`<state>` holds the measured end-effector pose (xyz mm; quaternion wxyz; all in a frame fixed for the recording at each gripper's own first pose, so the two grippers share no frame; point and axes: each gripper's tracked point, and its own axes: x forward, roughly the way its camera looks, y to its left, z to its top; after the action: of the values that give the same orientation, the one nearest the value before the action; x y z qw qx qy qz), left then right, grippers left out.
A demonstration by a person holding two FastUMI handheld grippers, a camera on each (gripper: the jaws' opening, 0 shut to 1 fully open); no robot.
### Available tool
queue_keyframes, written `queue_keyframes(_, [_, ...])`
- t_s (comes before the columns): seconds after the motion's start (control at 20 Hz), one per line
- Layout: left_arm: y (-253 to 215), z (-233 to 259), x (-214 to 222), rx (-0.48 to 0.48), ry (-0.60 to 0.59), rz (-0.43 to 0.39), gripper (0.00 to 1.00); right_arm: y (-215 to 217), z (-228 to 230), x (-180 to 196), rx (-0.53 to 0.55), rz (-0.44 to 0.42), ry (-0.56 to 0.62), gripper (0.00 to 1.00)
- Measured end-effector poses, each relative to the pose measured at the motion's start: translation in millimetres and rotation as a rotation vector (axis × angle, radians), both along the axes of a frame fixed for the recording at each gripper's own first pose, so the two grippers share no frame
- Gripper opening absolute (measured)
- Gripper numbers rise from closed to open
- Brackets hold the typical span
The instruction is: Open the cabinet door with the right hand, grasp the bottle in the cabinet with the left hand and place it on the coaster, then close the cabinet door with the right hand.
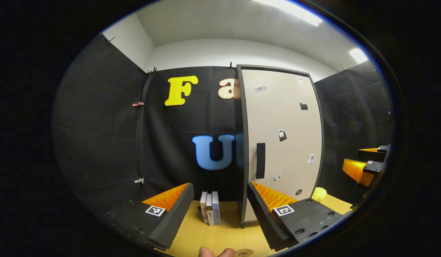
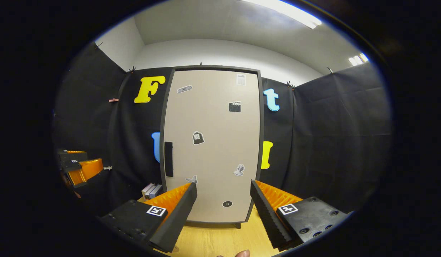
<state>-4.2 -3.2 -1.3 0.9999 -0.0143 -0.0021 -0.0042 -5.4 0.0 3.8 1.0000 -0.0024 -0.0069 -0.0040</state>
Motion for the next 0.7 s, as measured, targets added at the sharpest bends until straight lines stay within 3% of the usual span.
queue_keyframes(0.35, [5.1,2.3,1.7,0.011,0.0,0.002,0.95,9.0,0.7,4.3,0.01,0.009,-0.003,0.98])
queue_keyframes(0.7, [22.1,1.6,-0.7,0.004,-0.007,0.008,0.95,51.5,3.9,27.1,0.034,0.059,0.0,0.97])
